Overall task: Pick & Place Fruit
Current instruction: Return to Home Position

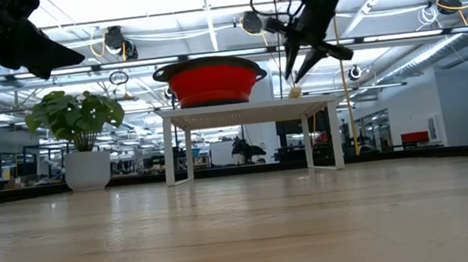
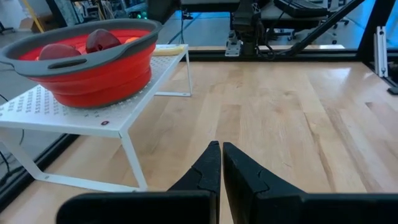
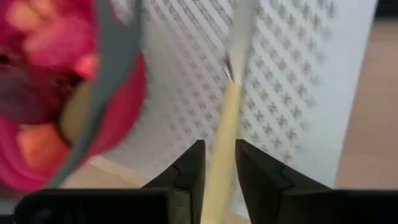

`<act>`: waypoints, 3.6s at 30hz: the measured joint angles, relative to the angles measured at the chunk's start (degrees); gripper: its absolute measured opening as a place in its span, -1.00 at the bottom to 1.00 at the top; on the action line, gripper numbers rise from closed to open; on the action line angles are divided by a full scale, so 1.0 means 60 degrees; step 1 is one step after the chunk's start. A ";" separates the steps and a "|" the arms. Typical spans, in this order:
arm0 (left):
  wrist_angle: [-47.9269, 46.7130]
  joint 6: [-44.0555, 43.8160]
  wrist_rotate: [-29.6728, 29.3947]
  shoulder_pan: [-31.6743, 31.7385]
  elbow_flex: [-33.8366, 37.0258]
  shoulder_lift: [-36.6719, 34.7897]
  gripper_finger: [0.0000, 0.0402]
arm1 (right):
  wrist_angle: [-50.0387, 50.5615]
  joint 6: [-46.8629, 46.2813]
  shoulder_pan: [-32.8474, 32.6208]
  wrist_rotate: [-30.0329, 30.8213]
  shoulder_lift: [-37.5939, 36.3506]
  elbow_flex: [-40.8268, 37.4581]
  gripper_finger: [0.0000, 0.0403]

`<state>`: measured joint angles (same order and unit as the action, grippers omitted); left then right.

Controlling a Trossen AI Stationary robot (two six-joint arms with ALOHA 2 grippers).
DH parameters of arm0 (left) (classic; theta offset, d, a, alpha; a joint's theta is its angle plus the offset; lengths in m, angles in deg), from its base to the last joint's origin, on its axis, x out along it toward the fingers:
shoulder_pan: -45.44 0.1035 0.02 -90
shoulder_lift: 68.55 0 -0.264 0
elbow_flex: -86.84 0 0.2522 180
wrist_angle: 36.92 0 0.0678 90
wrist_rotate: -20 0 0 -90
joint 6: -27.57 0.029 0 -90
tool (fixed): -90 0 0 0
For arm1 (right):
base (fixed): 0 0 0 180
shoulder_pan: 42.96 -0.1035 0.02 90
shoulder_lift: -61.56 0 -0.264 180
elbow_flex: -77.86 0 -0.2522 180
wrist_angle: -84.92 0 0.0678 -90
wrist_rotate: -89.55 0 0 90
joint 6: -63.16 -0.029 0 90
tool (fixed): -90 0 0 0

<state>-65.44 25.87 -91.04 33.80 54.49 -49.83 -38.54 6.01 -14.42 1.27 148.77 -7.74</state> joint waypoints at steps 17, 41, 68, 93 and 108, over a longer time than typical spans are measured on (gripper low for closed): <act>0.0003 -0.0446 0.0007 -0.0003 0.0001 0.0003 -0.90 | -0.0553 0.3122 -0.0863 0.1776 -0.2313 -0.1174 -0.98; 0.0004 -0.0494 0.0007 -0.0001 0.0001 0.0003 -0.90 | -0.4306 0.7074 -0.3176 0.1946 -0.8061 -0.6317 -1.00; 0.1118 0.0548 -0.0313 -0.0003 0.0001 -0.0600 -0.90 | -0.4447 0.7275 -0.3060 0.0742 -1.1383 -0.9115 -1.00; 0.0824 0.0656 0.0226 0.0000 0.0000 -0.1010 -0.90 | -0.3451 0.6556 -0.3064 0.0769 -1.3728 -1.0182 -0.99; 0.5202 0.1353 0.2033 -0.0003 0.2026 -0.1117 -0.90 | -0.3438 0.6210 -0.3064 0.0747 -1.3725 -1.0182 -0.99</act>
<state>-34.23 33.98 -78.84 33.78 66.65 -56.53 -59.16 43.27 -32.80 5.75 66.42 -68.83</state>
